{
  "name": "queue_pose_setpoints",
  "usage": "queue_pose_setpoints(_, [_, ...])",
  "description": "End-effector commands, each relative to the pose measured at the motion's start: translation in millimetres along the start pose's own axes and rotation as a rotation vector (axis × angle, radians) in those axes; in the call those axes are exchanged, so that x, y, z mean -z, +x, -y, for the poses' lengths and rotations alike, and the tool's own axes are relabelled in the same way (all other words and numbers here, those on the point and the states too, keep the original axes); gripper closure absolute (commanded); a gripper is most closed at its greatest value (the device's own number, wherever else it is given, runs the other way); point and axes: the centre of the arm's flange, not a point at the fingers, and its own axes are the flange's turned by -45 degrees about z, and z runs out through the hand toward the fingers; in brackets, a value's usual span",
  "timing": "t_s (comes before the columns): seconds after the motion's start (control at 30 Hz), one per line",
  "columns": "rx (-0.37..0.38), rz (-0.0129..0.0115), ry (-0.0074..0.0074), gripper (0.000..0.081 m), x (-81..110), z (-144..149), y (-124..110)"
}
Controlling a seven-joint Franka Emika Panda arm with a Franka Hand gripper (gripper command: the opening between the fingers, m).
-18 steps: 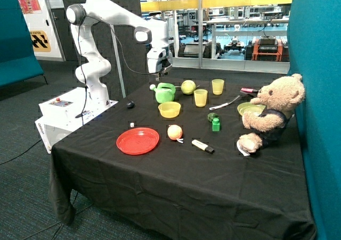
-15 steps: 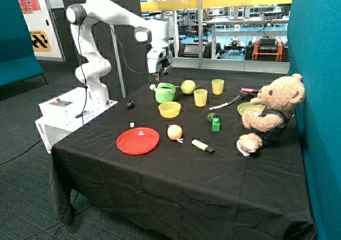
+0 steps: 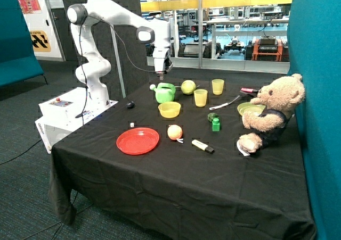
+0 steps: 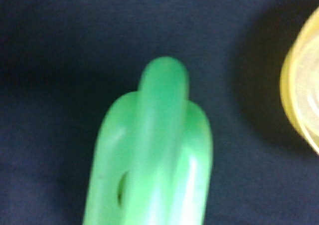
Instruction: Roll the dices in the bowl
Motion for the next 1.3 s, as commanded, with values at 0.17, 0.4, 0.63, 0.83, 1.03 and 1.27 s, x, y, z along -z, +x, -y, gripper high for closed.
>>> queue_pose_setpoints(0.17, [0.176, -0.0082, 0.0004, 0.0670, -6.3, 60, -9])
queue_pose_setpoints(0.4, [0.201, -0.0082, 0.0003, 0.0659, -12.1, 82, -14])
queue_pose_setpoints(0.63, [0.192, -0.0082, 0.0004, 0.0520, -20.2, 93, -12])
queue_pose_setpoints(0.83, [0.192, -0.0082, 0.0004, 0.0378, -30.1, 102, -13])
queue_pose_setpoints(1.03, [0.200, -0.0082, 0.0003, 0.0334, -44.6, 117, -12])
queue_pose_setpoints(1.27, [0.214, -0.0082, 0.0003, 0.0305, -67.3, 139, -17])
